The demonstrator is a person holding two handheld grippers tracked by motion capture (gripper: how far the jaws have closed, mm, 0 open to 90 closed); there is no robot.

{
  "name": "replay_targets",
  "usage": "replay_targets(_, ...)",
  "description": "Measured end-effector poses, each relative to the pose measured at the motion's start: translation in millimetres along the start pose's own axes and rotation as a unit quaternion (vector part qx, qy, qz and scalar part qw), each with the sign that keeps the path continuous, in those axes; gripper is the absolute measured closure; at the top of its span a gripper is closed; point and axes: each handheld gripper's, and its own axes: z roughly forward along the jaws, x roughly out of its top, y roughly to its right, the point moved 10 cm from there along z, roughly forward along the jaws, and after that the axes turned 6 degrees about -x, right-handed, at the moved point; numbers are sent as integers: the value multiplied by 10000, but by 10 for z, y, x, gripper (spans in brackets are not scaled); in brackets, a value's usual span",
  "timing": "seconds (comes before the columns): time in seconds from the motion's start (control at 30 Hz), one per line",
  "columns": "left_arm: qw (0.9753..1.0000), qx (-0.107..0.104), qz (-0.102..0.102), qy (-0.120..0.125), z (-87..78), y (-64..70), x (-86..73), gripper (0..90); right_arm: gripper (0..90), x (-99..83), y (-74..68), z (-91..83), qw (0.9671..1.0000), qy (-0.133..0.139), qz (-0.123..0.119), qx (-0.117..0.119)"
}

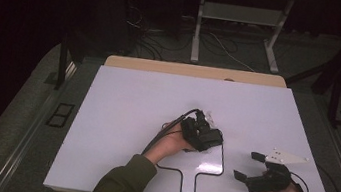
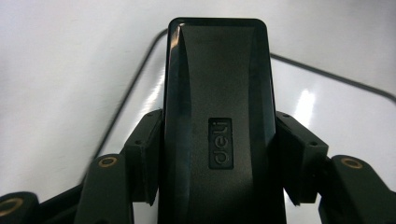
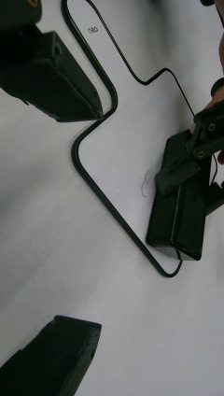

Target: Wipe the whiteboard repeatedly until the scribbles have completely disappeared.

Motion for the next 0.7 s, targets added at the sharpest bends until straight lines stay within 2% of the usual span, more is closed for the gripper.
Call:
replay_targets(0.1,9999,-71,138,-51,19,90,17,393,0,1,-8,-5,10000,-2,4,9)
replay_targets(0.13,9999,-87,38,74,42,134,45,393,0,1,-9,-7,10000,-1,7,10)
replay_targets(0.2,9999,-124,87,74,48,171,47,393,0,1,-8,-6,10000,-2,3,11)
replay_targets(0.23,9997,-138,201,-43,35,166,29,393,0,1,-7,-5,10000,-3,3,10)
replay_targets(0.3,9997,-154,172,-3,39,170,34,393,0,1,-11,-6,10000,-4,5,15)
replay_targets(0.33,9998,-161,80,95,50,176,50,393,0,-1,-11,-6,10000,-7,1,15)
replay_targets(0.37,9998,-160,142,26,41,158,39,393,0,-2,-9,-4,10000,-10,-5,12)
replay_targets(0.4,9998,-132,58,102,49,149,51,393,0,-3,-7,-2,10000,-14,-12,13)
replay_targets(0.43,9999,-123,112,5,35,126,34,393,0,-3,-8,-2,10000,-12,-9,13)
replay_targets(0.53,9999,-68,74,41,35,74,40,393,0,-5,-11,-6,10000,-18,-20,8)
replay_targets(0.57,9999,-52,-17,111,41,67,49,393,0,-4,-11,-7,10000,-16,-21,4)
replay_targets(0.6,10000,-41,43,58,31,37,38,393,0,-3,-12,-7,10000,-16,-24,6)
replay_targets(0.7,10000,32,-48,-2,14,-41,24,393,0,-2,-13,-6,10000,-13,-30,3)
